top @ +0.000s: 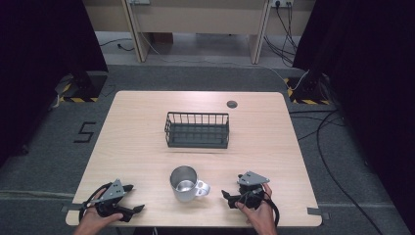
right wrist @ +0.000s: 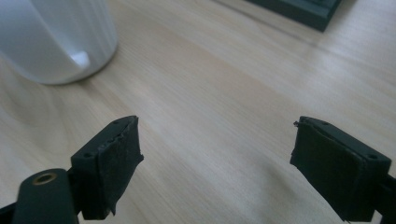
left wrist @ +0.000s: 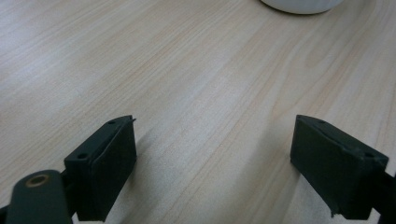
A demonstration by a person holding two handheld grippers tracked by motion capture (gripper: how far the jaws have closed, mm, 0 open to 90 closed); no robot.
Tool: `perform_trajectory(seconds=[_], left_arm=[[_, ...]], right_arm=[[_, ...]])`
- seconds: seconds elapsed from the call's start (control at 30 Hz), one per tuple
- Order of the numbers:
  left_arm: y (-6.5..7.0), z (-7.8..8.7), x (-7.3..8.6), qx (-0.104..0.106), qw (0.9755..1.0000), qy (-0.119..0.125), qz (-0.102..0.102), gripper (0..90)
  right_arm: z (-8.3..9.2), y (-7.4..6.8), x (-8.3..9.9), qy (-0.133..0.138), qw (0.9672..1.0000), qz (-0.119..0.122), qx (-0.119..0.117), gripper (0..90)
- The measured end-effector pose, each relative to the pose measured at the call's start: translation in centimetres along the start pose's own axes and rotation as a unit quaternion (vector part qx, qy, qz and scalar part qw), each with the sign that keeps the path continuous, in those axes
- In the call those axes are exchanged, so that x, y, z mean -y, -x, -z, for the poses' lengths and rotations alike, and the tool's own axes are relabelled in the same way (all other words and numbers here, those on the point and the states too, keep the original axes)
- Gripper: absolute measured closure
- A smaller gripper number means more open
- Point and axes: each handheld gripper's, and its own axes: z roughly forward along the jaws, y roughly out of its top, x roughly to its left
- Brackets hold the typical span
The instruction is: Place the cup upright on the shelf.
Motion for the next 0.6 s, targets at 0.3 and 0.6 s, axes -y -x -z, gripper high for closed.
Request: perform_trajectory(seconds=[0.3, 0.6], left_arm=[[0.0, 0.0, 0.0, 0.0, 1.0, 0.0, 0.0, 13.8], [0.0, 0.0, 0.0, 0.001, 1.0, 0.0, 0.0, 13.8]], right_arm=[[1.1, -1.3, -1.3, 0.051, 0.9983, 0.021, -0.019, 15.3], [2.0, -2.7, -2.5, 0.085, 0.9949, 0.038, -0.04, 15.2]])
